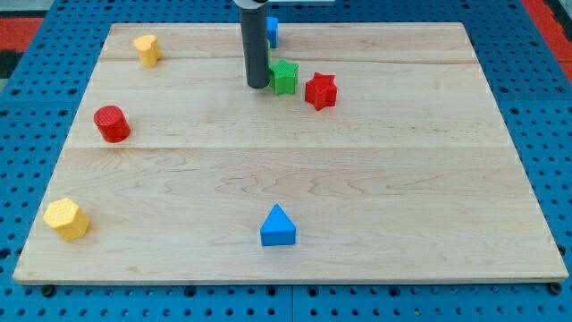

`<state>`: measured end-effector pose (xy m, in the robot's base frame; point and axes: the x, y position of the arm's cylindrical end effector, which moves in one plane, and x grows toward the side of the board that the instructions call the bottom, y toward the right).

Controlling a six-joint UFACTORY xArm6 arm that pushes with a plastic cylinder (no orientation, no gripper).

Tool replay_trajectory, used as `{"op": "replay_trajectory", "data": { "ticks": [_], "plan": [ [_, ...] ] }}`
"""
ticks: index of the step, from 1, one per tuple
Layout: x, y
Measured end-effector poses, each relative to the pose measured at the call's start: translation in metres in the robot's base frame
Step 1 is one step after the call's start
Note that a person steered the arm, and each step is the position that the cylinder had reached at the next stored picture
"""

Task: Move the green circle slightly towards right

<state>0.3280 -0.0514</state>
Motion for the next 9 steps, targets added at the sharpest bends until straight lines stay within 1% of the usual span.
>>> {"op": "replay_trajectory", "data": {
  "ticks": [1,2,3,4,5,6,7,8,9],
  "plan": [
    [-0.013,-0.079],
    [-0.039,-0.086],
    [-0.041,-0.036],
    [-0.041,-0.005],
    [-0.053,-0.047],
    [-0.066,-0.048],
    [-0.066,0.003],
    [-0.065,0.017],
    [-0.045,-0.027]
  ]
}}
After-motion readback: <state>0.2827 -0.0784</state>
